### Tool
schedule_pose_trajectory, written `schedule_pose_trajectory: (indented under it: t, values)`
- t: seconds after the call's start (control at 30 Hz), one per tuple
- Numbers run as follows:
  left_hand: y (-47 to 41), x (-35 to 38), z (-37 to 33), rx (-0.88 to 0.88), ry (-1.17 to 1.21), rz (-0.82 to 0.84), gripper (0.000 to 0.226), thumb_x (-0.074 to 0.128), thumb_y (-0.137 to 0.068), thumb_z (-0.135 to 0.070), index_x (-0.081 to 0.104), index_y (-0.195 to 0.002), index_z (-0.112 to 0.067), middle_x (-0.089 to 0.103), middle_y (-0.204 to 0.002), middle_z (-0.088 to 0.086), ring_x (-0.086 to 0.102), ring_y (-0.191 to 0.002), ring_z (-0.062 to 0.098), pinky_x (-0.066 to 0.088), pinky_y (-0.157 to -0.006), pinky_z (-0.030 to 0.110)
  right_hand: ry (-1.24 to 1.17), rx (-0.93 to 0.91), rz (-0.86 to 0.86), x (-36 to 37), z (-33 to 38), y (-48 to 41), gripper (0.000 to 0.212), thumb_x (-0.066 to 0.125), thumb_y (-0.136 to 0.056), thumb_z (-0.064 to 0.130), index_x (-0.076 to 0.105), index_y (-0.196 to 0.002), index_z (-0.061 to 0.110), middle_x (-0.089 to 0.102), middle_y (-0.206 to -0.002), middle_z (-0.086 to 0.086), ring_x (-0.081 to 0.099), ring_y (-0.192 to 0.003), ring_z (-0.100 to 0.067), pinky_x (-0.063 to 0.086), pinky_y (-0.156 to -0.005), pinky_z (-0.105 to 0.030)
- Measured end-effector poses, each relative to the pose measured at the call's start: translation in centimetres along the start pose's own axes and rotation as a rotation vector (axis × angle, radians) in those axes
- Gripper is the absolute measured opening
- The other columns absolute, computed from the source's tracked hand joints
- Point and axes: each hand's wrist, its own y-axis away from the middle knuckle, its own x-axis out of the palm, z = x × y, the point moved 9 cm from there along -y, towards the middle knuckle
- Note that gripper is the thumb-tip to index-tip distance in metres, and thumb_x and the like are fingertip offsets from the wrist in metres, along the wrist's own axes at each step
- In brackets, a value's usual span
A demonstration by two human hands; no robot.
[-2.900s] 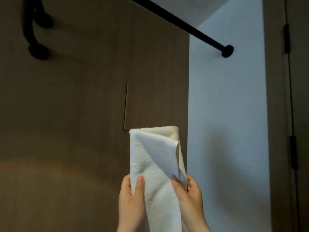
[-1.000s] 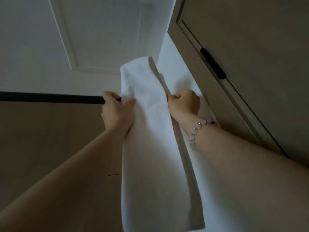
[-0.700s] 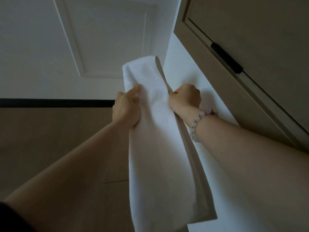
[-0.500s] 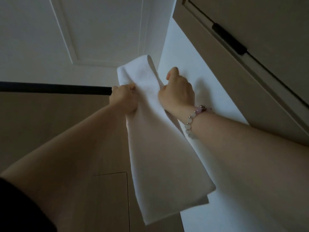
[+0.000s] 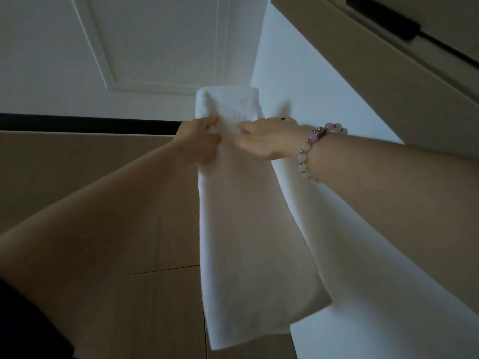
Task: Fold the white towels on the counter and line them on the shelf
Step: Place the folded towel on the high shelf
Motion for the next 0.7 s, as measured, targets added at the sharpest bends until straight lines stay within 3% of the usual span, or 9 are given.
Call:
schedule_pose_trajectory:
  t: [0.07, 0.13, 0.17, 0.2, 0.27, 0.33, 0.43, 0.53, 0.7]
  values:
    - [-0.6, -0.5, 0.0, 0.004, -0.01, -0.001, 0.052, 0.047, -0.097, -0.027, 0.03, -0.146, -0.02, 0.04, -0.145, 0.014, 0.043, -0.128, 0.03, 0.034, -0.101, 0.031, 0.004, -0.007, 0.006, 0.0, 0.1, -0.7, 0.051, 0.032, -0.089, 0.062, 0.041, -0.126, 0.028, 0.042, -0.144, -0.002, 0.039, -0.13, -0.028, 0.029, -0.089, -0.038]
    - [-0.7, -0.9, -0.4, -0.033, -0.1, 0.042, 0.062, 0.05, -0.093, -0.044, 0.03, -0.145, -0.017, 0.045, -0.14, 0.016, 0.059, -0.102, 0.033, 0.046, -0.082, 0.031, 0.145, -0.024, 0.01, -0.4, 0.0, -1.1, 0.061, 0.03, -0.091, 0.064, 0.032, -0.138, 0.025, 0.036, -0.148, -0.001, 0.034, -0.134, -0.028, 0.025, -0.102, -0.043]
    - [-0.7, -1.0, -0.7, -0.053, -0.195, 0.078, 0.072, 0.051, -0.087, -0.056, 0.031, -0.144, -0.016, 0.048, -0.134, 0.018, 0.062, -0.085, 0.03, 0.048, -0.071, 0.03, 0.209, -0.031, 0.01, -0.7, -0.1, -1.3, 0.064, 0.027, -0.092, 0.064, 0.029, -0.141, 0.024, 0.035, -0.149, -0.001, 0.033, -0.135, -0.027, 0.022, -0.106, -0.045]
    - [-0.7, -0.9, -0.9, -0.066, -0.299, 0.117, 0.084, 0.051, -0.08, -0.067, 0.032, -0.143, -0.014, 0.049, -0.132, 0.018, 0.06, -0.081, 0.028, 0.046, -0.069, 0.029, 0.257, -0.036, 0.011, -1.0, -0.2, -1.4, 0.064, 0.023, -0.093, 0.064, 0.03, -0.141, 0.022, 0.037, -0.147, -0.003, 0.033, -0.134, -0.027, 0.021, -0.106, -0.047]
    - [-0.8, -0.6, -1.5, -0.062, -0.455, 0.181, 0.097, 0.05, -0.073, -0.074, 0.031, -0.144, -0.011, 0.044, -0.139, 0.017, 0.052, -0.11, 0.031, 0.039, -0.091, 0.032, 0.298, -0.046, 0.008, -1.3, -0.4, -1.7, 0.057, 0.021, -0.095, 0.059, 0.037, -0.134, 0.02, 0.043, -0.139, -0.008, 0.039, -0.127, -0.029, 0.027, -0.101, -0.046]
    - [-0.8, -0.5, -2.2, -0.041, -0.516, 0.205, 0.095, 0.049, -0.076, -0.071, 0.029, -0.145, -0.009, 0.038, -0.145, 0.015, 0.037, -0.131, 0.031, 0.028, -0.105, 0.033, 0.307, -0.045, -0.015, -1.5, -0.6, -1.9, 0.049, 0.024, -0.098, 0.05, 0.04, -0.132, 0.018, 0.046, -0.134, -0.013, 0.041, -0.123, -0.031, 0.03, -0.097, -0.044]
    - [-1.1, -0.4, -2.5, -0.032, -0.547, 0.211, 0.092, 0.051, -0.077, -0.069, 0.031, -0.144, -0.009, 0.038, -0.146, 0.014, 0.034, -0.134, 0.03, 0.026, -0.106, 0.033, 0.275, -0.084, -0.092, -1.7, 0.1, -2.3, 0.038, 0.027, -0.1, 0.035, 0.042, -0.129, 0.015, 0.047, -0.134, -0.014, 0.041, -0.124, -0.029, 0.031, -0.093, -0.04]
    - [-1.2, -0.3, -2.8, 0.014, -0.556, 0.19, 0.083, 0.053, -0.079, -0.067, 0.038, -0.14, -0.012, 0.045, -0.139, 0.013, 0.04, -0.128, 0.03, 0.033, -0.102, 0.035, 0.047, -0.137, -0.118, -1.2, 1.3, -3.0, 0.042, 0.031, -0.098, 0.023, 0.037, -0.139, 0.018, 0.042, -0.142, -0.011, 0.04, -0.128, -0.029, 0.034, -0.101, -0.037]
    - [0.4, -0.5, -1.4, -0.01, -0.177, 0.044, 0.095, 0.064, -0.078, -0.057, 0.015, -0.148, -0.017, 0.029, -0.147, 0.016, 0.03, -0.136, 0.031, 0.028, -0.106, 0.035, -0.109, -0.104, -0.022, -0.1, 1.7, -4.4, 0.043, 0.021, -0.102, 0.027, 0.041, -0.138, 0.015, 0.042, -0.14, -0.016, 0.041, -0.127, -0.032, 0.032, -0.106, -0.037]
